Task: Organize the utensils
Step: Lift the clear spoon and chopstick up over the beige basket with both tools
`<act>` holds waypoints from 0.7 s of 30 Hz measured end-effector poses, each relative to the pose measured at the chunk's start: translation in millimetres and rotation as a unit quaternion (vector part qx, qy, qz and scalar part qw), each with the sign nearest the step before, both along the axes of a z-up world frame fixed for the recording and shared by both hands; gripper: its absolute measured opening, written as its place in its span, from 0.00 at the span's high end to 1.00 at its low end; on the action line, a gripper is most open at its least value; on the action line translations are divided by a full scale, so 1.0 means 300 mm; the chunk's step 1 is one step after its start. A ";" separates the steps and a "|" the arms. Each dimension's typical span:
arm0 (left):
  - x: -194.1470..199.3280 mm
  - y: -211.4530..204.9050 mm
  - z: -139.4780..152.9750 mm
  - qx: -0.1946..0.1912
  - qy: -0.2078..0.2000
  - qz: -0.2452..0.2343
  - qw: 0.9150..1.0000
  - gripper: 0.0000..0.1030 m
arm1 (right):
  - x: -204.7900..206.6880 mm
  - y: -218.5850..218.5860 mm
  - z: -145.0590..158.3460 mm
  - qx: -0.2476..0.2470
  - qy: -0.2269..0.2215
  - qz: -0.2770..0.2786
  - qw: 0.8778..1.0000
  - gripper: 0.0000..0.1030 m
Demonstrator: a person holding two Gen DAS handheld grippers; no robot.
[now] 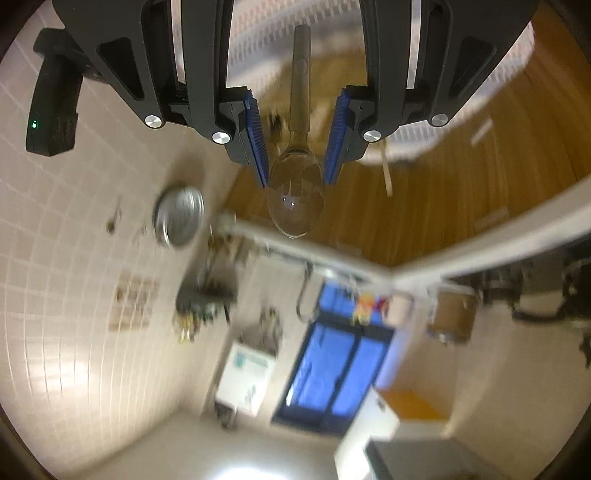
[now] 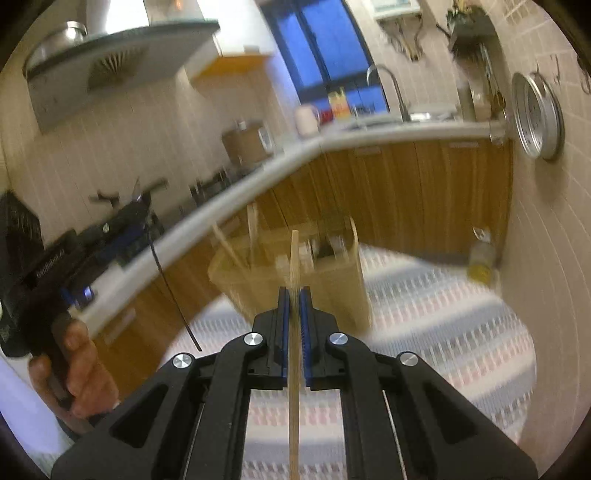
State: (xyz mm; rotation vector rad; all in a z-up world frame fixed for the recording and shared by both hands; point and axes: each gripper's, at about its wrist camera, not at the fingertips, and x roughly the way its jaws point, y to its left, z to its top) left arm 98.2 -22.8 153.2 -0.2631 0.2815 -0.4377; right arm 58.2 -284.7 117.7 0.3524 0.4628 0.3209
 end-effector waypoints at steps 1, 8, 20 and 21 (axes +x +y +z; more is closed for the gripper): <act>0.008 0.000 0.025 -0.002 -0.011 0.007 1.000 0.72 | 0.018 -0.006 0.022 0.004 -0.012 -0.004 1.000 0.96; 0.118 -0.003 0.081 -0.015 -0.055 0.032 0.998 0.72 | 0.144 -0.016 0.171 0.000 -0.090 -0.037 0.995 0.96; 0.252 0.039 -0.029 -0.016 -0.061 0.062 0.996 0.72 | 0.291 -0.038 0.191 -0.014 -0.200 -0.114 0.973 0.96; 0.249 0.036 -0.035 -0.012 -0.066 0.065 0.996 0.72 | 0.298 -0.037 0.174 -0.017 -0.205 -0.117 0.972 0.96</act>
